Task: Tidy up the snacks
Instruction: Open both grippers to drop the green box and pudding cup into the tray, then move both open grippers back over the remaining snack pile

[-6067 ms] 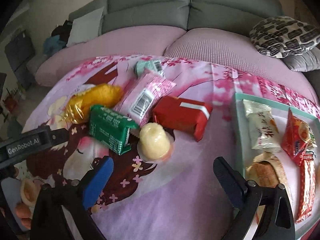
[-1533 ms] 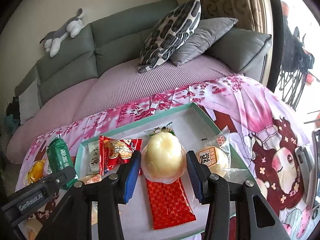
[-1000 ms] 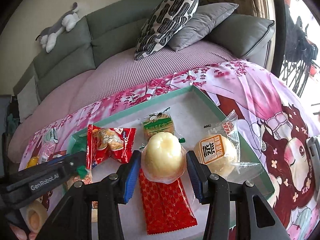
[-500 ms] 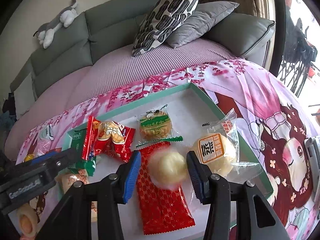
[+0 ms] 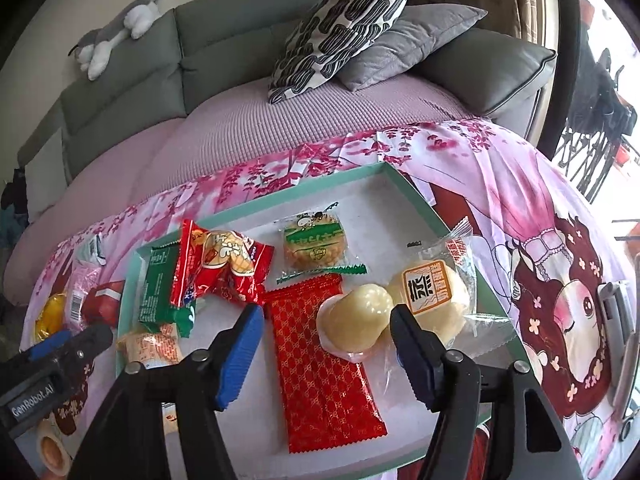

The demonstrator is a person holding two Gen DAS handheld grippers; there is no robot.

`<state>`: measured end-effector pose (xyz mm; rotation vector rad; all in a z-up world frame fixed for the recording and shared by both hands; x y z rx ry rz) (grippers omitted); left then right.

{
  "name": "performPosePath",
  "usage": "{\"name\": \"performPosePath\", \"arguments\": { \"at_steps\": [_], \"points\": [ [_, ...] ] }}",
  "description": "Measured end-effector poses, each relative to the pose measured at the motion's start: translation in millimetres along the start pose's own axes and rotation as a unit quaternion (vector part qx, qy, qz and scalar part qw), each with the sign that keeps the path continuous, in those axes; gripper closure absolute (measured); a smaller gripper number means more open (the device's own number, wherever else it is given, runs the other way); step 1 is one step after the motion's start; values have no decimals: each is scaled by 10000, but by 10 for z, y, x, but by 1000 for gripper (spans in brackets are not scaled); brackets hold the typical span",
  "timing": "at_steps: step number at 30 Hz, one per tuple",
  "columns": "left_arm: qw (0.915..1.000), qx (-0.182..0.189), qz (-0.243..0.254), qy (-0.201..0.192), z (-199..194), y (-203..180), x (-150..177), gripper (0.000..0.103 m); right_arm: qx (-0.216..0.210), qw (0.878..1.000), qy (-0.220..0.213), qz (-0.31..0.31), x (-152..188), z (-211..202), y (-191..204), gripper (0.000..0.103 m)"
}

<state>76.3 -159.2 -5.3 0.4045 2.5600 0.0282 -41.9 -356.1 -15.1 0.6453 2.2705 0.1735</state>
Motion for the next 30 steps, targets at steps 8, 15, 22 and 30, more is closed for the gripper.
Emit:
{"name": "performPosePath", "arguments": {
  "at_steps": [8, 15, 22, 30],
  "points": [
    [9998, -49, -204, -21, 83, 117, 39, 20, 56, 9998, 70, -178, 33, 36, 76, 21],
    [9993, -66, -362, 11, 126, 190, 77, 10, 23, 9996, 107, -251, 74, 48, 129, 21],
    [9985, -131, -538, -33, 115, 262, 94, 0, 30, 9995, -25, -305, 100, 5, 149, 0],
    [9969, -43, -782, -67, 84, 330, 81, 0, 11, 9996, -57, -269, 103, -11, 151, 0]
  ]
}}
Point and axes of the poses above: each gripper's, at about its wrist camera, not at the fingertips, and z roughly the way its jaws point, y to its left, x to its underside, the point moved 2 cm from there along z, roughly the way its jaws point, and after that the axes turned 13 degrees about -x, right-handed, at the moved point
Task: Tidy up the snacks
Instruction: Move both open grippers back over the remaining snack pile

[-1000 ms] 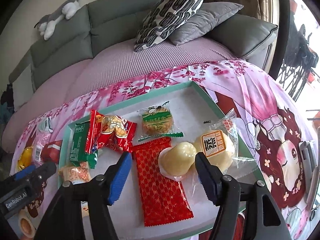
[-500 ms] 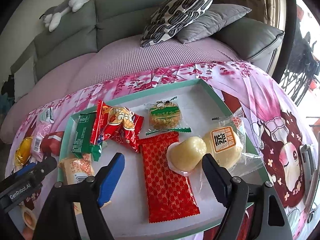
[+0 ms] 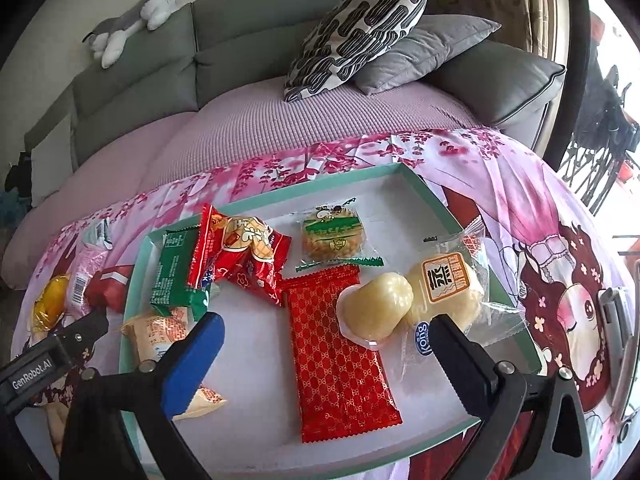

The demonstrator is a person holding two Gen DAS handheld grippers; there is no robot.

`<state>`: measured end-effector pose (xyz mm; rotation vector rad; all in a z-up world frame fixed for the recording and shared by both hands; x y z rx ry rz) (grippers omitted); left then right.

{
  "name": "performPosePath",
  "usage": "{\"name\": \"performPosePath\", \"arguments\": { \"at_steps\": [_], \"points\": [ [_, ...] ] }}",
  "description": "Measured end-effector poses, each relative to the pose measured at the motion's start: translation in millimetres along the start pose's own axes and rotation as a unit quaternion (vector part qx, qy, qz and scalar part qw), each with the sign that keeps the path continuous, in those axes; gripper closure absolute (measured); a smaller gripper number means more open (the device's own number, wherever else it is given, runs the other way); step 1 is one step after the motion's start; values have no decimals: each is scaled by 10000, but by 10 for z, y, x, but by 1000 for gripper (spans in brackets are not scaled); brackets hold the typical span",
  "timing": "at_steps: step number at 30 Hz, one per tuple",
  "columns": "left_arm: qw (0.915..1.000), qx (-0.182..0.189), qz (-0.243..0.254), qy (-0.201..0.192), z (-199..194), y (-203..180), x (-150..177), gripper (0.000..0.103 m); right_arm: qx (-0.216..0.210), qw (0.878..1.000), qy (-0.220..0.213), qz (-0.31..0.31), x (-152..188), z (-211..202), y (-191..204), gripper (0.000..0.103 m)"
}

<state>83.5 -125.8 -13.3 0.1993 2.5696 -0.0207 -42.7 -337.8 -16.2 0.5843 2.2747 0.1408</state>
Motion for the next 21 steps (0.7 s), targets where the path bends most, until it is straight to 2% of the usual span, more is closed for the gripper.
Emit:
{"name": "performPosePath", "arguments": {
  "at_steps": [10, 14, 21],
  "points": [
    [9999, -69, -117, -80, -65, 134, -54, 0, -113, 9998, -128, -119, -52, -55, 135, 0],
    [9996, -275, -78, -55, -58, 266, -84, 0, -245, 9994, -116, -234, -44, -29, 283, 0],
    [9959, -831, -244, -278, -136, 723, -174, 0, -639, 9973, -108, -352, 9, 20, 630, 0]
  ]
}}
Point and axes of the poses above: each gripper's, at about its wrist camera, not at the fingertips, and z roughly the way its jaws point, y to its left, x to its underside, the point moved 2 cm from there along z, roughly the way its jaws point, and after that the axes turned 13 degrees about -x, right-handed, at the moved point
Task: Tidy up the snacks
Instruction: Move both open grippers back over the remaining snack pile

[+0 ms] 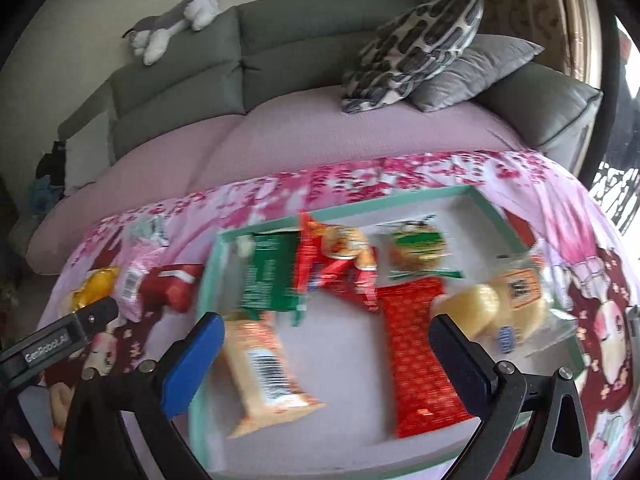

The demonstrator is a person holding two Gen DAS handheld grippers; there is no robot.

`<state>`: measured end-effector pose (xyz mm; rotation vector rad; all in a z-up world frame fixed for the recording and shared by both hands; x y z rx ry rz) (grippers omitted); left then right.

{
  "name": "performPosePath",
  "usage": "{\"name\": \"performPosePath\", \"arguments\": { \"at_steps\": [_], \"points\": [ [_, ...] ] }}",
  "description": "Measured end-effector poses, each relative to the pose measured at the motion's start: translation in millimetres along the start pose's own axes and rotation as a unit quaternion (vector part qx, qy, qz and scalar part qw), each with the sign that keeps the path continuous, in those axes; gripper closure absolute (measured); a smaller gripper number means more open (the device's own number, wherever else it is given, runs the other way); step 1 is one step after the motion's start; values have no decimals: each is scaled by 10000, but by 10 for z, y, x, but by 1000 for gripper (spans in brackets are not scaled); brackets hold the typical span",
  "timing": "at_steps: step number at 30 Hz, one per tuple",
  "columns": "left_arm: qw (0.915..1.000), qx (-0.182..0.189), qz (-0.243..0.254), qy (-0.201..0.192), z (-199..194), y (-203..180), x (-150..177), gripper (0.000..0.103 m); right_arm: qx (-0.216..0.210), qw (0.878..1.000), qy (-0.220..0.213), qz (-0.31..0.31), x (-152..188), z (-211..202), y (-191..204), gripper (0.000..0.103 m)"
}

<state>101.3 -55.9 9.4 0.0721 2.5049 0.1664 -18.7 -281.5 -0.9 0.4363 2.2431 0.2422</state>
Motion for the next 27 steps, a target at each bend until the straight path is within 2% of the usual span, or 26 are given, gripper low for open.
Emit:
{"name": "performPosePath", "arguments": {
  "at_steps": [9, 12, 23, 27],
  "points": [
    [9963, -489, -704, 19, 81, 751, -107, 0, -427, 9986, 151, -265, 95, 200, 490, 0],
    [9945, -533, -901, 54, 112, 940, -118, 0, -506, 9979, 202, -354, 126, 270, 638, 0],
    [9925, -529, -1095, 145, 213, 1252, -130, 0, -870, 9931, 342, -703, 242, 501, 1206, 0],
    [9922, -436, -1116, 341, 337, 1278, -116, 0, -897, 9910, 423, -898, 292, 582, 1342, 0]
  ]
}}
Point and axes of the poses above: each gripper's, at about its wrist camera, not at the fingertips, and z roughly the way its jaws point, y to its left, x to its underside, the point moved 2 cm from there along z, roughly the way its jaws point, and after that the axes turned 13 degrees about -x, right-handed, at the moved point
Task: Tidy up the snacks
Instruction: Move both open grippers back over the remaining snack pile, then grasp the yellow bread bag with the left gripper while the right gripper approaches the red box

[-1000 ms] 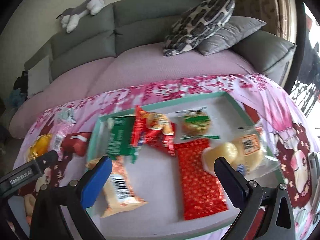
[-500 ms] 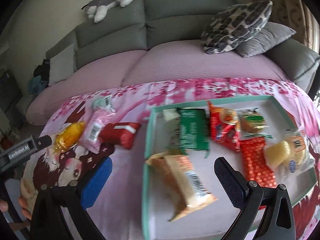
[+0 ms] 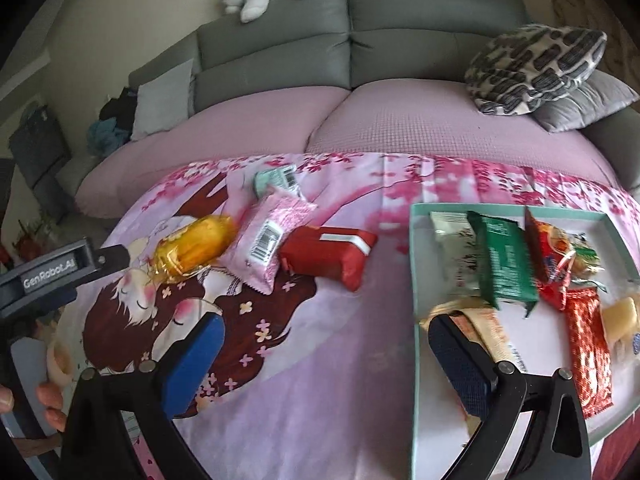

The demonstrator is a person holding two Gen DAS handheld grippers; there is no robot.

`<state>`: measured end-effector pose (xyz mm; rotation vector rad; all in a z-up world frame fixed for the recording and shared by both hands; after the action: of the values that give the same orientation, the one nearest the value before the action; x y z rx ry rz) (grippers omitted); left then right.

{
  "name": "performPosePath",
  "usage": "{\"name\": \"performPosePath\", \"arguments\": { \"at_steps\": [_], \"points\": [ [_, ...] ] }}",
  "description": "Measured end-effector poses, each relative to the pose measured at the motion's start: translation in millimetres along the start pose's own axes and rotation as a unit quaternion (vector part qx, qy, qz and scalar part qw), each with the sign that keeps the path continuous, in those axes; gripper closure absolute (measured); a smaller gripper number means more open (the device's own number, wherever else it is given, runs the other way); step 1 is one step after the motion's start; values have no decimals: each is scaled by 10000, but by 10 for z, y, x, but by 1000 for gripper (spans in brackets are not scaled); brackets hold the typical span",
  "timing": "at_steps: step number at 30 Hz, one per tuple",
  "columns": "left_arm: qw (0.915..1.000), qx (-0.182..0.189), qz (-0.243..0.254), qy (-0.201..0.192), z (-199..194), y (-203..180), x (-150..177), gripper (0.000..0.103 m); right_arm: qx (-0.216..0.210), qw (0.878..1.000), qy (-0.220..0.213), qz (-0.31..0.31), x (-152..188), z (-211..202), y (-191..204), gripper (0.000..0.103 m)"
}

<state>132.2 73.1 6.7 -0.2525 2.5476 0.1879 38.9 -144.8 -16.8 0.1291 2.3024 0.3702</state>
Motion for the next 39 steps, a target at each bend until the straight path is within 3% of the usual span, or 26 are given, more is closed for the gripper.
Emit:
{"name": "performPosePath", "arguments": {
  "at_steps": [13, 17, 21, 25, 30, 39],
  "points": [
    [9992, 232, 91, 325, 238, -143, -90, 0, -27, 9995, -24, -300, -222, 144, 64, 2],
    [9979, 232, 567, 217, 279, -338, -221, 0, -181, 9990, 145, -390, -372, 270, 51, 3],
    [9923, 97, 1234, 7, 346, -531, -365, 0, -115, 9961, 550, -686, -502, 479, 43, 8],
    [9840, 376, 1738, 126, 484, -647, -416, 0, 22, 9913, 982, -874, -576, 677, 21, 15],
    [9717, 288, 2343, 121, 666, -786, -415, 0, 181, 9801, 1395, -1402, -603, 870, 38, 18],
    [9572, 575, 2834, 103, 742, -930, -418, 0, 70, 9605, 2049, -1879, -642, 1258, -31, 18]
  ]
}}
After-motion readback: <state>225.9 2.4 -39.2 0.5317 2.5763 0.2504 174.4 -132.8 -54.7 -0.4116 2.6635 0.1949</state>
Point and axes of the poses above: each gripper's, at about its wrist camera, not at the fingertips, and z roughly the way its jaws point, y to its left, x to its underside, the point moved 2 cm from there along z, roughly the way its jaws point, and after that the axes turned 13 degrees about -x, right-handed, at the moved point
